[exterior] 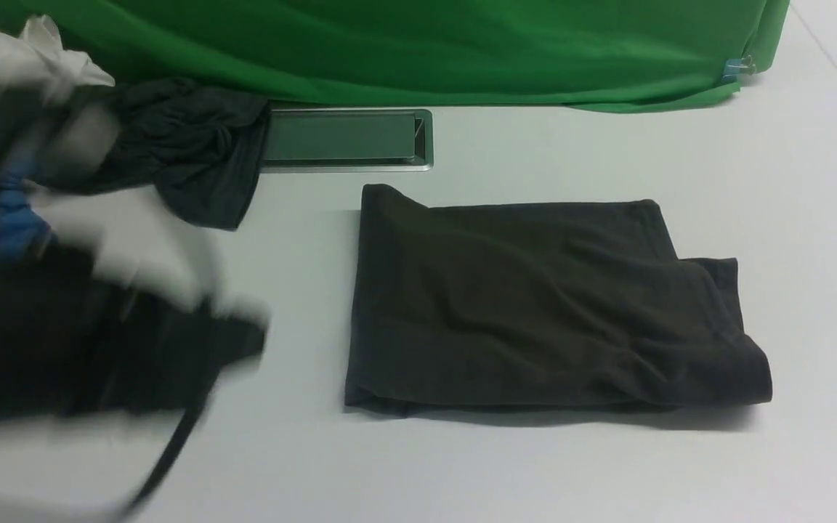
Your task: Fold a long-sleeved shirt on a white desktop.
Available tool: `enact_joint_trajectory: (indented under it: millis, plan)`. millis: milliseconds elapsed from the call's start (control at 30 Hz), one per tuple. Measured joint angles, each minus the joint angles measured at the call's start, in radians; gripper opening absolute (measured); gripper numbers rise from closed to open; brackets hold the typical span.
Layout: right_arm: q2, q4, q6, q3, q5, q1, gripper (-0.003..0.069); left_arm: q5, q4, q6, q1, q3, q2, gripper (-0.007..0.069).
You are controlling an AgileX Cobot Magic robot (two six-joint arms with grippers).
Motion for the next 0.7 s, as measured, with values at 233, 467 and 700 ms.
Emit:
enact_joint_trajectory:
  millis: [233,467,700]
  plan:
    - [-0.155,-0.006,-0.004,0.112,0.0,0.0,0.0026,0.011,-0.034,-0.128,0.0,0.178,-0.339,0.002]
    - [-0.159,-0.006,-0.003,0.116,-0.004,0.0,0.0027,-0.031,-0.044,-0.127,0.0,0.189,-0.5,0.002]
    - [-0.159,-0.006,-0.002,0.116,-0.004,0.0,0.0032,-0.054,-0.017,-0.126,0.0,0.189,-0.525,0.002]
